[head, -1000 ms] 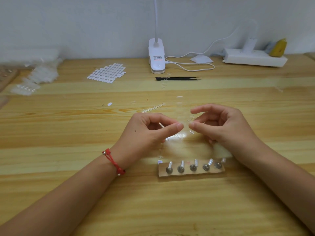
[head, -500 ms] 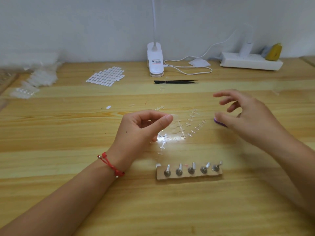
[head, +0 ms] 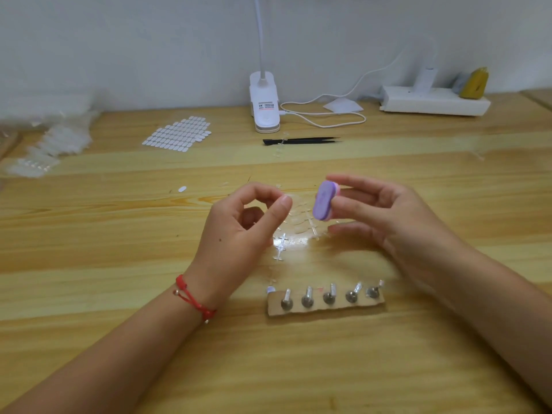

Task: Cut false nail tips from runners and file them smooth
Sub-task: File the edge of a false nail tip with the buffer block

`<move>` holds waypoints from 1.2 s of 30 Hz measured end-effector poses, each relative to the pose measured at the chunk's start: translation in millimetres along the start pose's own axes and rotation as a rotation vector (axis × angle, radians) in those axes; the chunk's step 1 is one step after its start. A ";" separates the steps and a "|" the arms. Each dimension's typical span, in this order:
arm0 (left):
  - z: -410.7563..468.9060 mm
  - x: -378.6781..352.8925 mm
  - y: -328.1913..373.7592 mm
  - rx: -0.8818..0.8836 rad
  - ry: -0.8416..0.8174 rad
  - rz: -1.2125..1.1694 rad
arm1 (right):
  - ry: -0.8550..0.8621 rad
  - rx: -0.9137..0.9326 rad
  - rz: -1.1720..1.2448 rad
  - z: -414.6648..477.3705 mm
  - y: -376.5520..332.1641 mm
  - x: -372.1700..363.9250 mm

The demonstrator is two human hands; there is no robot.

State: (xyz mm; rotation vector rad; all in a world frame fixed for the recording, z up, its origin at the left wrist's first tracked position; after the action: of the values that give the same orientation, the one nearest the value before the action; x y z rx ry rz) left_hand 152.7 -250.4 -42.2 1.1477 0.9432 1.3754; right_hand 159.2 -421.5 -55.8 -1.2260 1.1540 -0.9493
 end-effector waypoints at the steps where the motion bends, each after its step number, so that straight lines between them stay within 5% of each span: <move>1: 0.1 -0.5 -2.2 0.017 -0.007 -0.008 | 0.010 -0.014 0.025 0.7 4.5 -0.7; 9: 5.1 -6.2 -18.2 0.195 -0.089 -0.192 | -0.024 0.032 -0.025 -8.3 6.2 -16.4; 36: 1.0 -16.0 -14.7 0.143 -0.172 -0.068 | 0.014 -0.102 0.048 -7.5 14.1 -14.8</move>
State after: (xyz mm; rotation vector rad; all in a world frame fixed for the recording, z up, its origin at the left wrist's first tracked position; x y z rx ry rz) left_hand 156.6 -264.5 -58.4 1.3074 0.9585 1.1498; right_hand 148.2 -406.8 -67.6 -1.2687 1.2508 -0.8736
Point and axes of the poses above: each hand's wrist, its own z-axis towards the middle knuckle, its own x-axis out of the back of the hand, y = z × x, the point moved 10 cm from there along z, towards the middle knuckle, and after that the axes turned 1 degree about y, right-handed, at the moved point
